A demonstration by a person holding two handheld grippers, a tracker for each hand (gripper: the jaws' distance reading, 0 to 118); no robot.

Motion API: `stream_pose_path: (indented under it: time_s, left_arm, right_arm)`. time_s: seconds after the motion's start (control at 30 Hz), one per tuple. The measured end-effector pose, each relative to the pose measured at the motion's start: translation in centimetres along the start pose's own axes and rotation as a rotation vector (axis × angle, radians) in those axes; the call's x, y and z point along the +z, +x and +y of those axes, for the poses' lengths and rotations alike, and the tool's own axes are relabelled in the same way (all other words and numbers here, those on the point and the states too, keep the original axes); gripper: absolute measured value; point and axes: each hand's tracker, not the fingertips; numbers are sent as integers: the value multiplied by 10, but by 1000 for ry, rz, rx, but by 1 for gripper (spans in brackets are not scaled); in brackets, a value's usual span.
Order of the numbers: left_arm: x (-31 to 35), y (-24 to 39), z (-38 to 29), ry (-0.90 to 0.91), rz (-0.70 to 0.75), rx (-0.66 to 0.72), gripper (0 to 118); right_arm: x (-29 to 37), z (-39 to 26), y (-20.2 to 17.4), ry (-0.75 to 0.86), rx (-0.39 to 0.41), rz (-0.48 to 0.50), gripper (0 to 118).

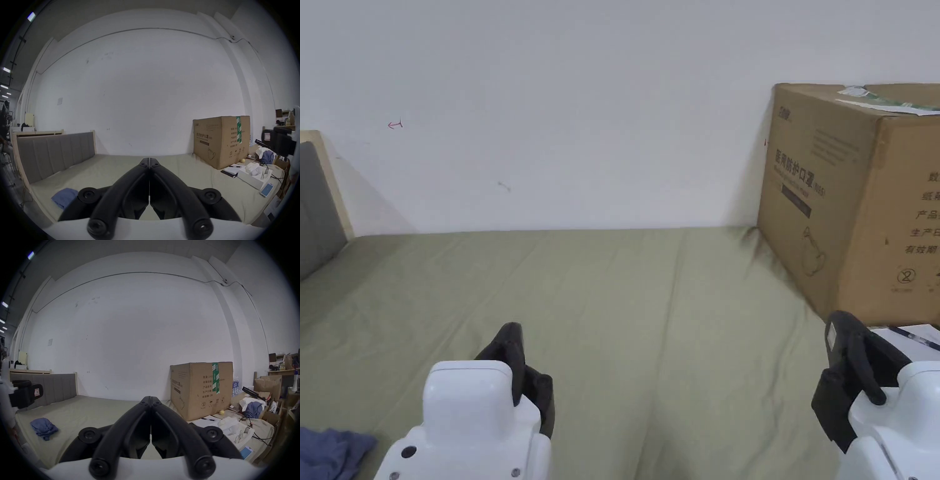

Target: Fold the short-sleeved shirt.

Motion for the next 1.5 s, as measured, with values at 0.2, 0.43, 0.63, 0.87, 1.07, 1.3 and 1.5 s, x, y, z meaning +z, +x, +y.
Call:
stream_pose_path:
  time_s: [0.2, 0.43, 0.63, 0.87, 1.07, 1.3, 1.5]
  left_arm:
    - [-1, -1, 0, 44, 31, -36, 12]
    - [-4, -1, -3, 50, -31, -40, 118]
    - [-11, -3, -4, 9, -27, -47, 118]
    - [-12, -12, -5, 17, -20, -23, 118]
    - [-15, -16, -3, 9, -30, -9, 118]
    - [-24, -22, -6, -33, 31, 33, 118]
    - [-29, -23, -13, -71, 61, 26, 118]
  right_arm:
    - [-17, -6, 2, -115, 29, -20, 37]
    - [-27, -17, 1, -167, 31, -26, 118]
    - [-20, -15, -4, -138, 72, -20, 118]
    - [-23, -11, -7, -124, 67, -10, 118]
    - [-24, -9, -13, -132, 69, -1, 118]
    - [-25, -10, -19, -134, 77, 6, 118]
    - [-26, -15, -25, -159, 72, 19, 118]
